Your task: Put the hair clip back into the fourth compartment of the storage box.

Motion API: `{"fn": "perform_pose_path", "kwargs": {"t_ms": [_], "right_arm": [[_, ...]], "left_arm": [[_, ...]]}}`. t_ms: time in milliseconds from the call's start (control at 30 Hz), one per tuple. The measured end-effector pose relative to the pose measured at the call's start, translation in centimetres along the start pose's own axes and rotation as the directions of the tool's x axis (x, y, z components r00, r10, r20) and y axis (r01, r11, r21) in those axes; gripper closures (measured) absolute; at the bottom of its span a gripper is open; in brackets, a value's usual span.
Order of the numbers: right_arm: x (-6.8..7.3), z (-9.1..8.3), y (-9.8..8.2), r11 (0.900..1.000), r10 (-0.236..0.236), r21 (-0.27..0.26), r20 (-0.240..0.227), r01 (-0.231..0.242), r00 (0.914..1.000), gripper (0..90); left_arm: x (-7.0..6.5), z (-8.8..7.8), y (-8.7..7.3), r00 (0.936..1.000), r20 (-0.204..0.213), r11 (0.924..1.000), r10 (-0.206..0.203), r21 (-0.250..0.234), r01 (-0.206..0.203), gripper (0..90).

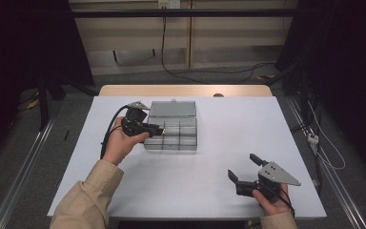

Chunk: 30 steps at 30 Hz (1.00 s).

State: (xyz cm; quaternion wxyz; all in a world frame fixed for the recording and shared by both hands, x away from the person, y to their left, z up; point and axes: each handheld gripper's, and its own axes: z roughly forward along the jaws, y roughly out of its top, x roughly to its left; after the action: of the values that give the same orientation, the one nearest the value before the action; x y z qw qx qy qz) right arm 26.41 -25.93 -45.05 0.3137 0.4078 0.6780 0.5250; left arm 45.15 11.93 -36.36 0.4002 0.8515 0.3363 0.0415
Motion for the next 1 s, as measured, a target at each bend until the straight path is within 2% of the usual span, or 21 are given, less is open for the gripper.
{"fn": "perform_pose_path", "kwargs": {"t_ms": [367, 1000], "right_arm": [[0.0, 0.0, 0.0, 1.000, 0.000, -0.002, -0.002, 0.000, 1.0000, 3.6], [0.0, 0.0, 0.0, 1.000, 0.003, 0.000, -0.002, -0.003, 1.0000, 3.7]], "left_arm": [[0.7, 0.3, -0.1, 0.9995, -0.022, 0.9998, -0.022, 0.004, 0.022, 71.7], [1.6, 0.8, -0.7, 0.9986, -0.043, 0.9989, -0.032, 0.033, 0.034, 71.7]]}}
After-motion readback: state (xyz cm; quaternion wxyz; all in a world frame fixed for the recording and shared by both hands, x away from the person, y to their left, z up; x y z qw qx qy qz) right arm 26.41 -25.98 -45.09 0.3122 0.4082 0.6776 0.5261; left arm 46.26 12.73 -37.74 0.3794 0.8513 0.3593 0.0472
